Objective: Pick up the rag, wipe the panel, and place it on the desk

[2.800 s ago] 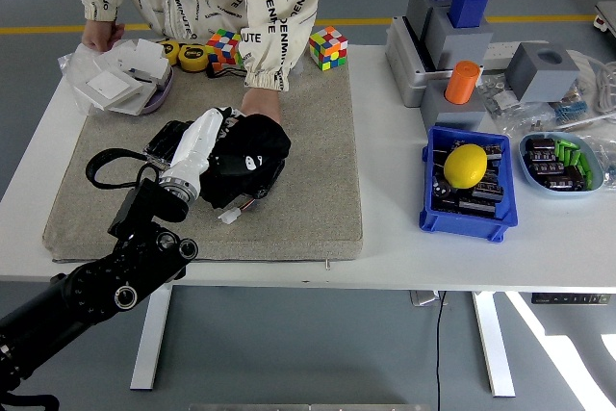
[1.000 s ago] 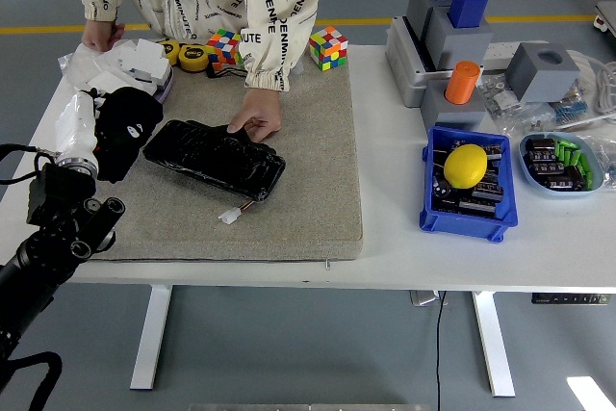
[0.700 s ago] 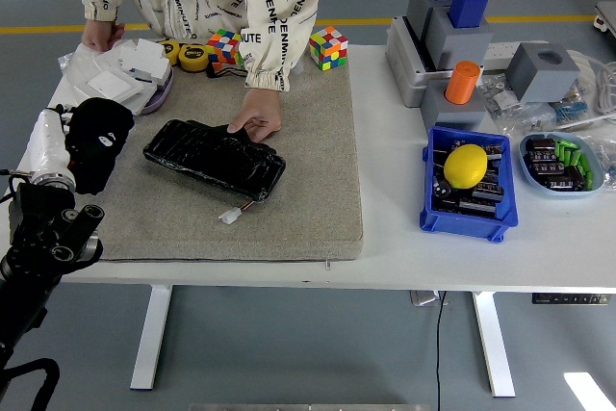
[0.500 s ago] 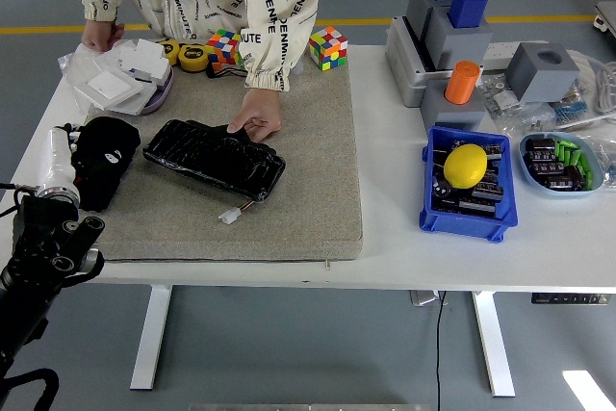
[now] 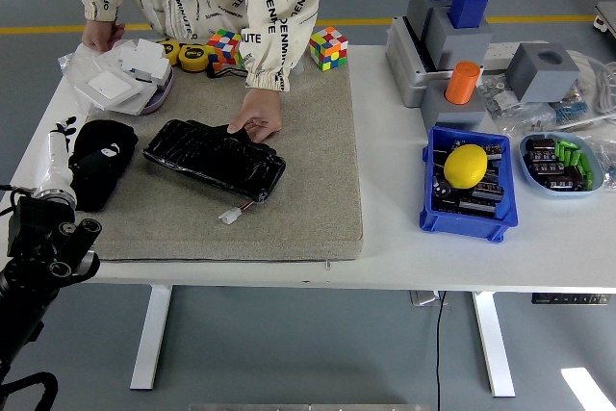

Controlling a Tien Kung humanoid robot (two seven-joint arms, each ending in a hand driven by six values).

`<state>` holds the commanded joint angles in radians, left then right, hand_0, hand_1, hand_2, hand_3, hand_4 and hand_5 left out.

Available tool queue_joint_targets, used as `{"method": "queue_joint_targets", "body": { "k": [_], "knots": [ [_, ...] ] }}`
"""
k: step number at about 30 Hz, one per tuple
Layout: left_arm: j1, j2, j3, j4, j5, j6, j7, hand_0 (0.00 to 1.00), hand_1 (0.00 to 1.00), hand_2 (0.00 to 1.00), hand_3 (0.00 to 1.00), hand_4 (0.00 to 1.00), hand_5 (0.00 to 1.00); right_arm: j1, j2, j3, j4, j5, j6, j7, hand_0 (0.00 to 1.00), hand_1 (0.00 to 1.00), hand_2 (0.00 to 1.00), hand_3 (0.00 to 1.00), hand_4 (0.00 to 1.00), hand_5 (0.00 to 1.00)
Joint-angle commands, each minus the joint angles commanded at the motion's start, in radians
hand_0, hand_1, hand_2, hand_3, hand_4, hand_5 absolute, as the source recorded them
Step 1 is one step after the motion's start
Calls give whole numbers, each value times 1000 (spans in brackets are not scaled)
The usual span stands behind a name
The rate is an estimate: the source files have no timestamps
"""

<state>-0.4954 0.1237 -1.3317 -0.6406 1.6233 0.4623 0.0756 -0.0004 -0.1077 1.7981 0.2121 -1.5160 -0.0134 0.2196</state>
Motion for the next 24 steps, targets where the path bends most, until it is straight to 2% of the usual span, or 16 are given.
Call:
{"method": "queue_joint_targets", "body": {
  "k": [5, 6, 7, 8, 11, 12, 14, 17, 18, 24],
  "knots": [
    [30, 16, -5, -133, -61, -100, 100, 925, 998, 998, 998, 998, 475, 0, 0, 4, 0, -1, 0, 0, 522, 547, 488, 519, 840, 348],
    [37, 16, -13, -160, -78, -109, 109, 775, 929, 986, 998, 998, 422, 0, 0, 3, 0, 0, 0, 1, 522, 546, 488, 519, 840, 348],
    [46, 15, -24, -193, -104, -100, 98, 775, 929, 986, 998, 998, 422, 0, 0, 2, 0, 1, 0, 1, 522, 546, 488, 519, 840, 348],
    [54, 12, -33, -220, -132, -83, 75, 775, 929, 986, 998, 998, 422, 0, 0, 1, 0, 1, 0, 1, 522, 546, 488, 519, 840, 348],
    [81, -1, -70, -305, -255, 1, -49, 775, 929, 986, 998, 998, 422, 0, 1, -1, 0, 2, 0, 1, 522, 546, 488, 519, 840, 348],
    [89, -6, -82, -326, -291, 10, -87, 563, 708, 748, 790, 977, 319, 0, 1, -1, 0, 1, 0, 0, 522, 546, 488, 519, 840, 348],
    [103, -14, -108, -363, -371, 13, -171, 563, 708, 748, 790, 977, 319, -1, 2, -1, 0, 1, 0, 0, 522, 546, 488, 519, 840, 348],
    [120, -23, -147, -388, -411, 11, -287, 563, 708, 748, 790, 977, 319, -1, 2, -2, 0, 0, -1, 0, 522, 546, 488, 519, 840, 348],
    [124, -26, -157, -393, -416, 10, -308, 558, 673, 694, 752, 937, 292, 0, 2, -1, 0, 0, -1, 0, 522, 547, 489, 519, 841, 348],
    [142, -28, -197, -406, -425, -5, -318, 554, 664, 684, 749, 932, 296, 6, 0, 4, -3, -4, -2, 0, 522, 546, 489, 520, 841, 348]
  ]
}}
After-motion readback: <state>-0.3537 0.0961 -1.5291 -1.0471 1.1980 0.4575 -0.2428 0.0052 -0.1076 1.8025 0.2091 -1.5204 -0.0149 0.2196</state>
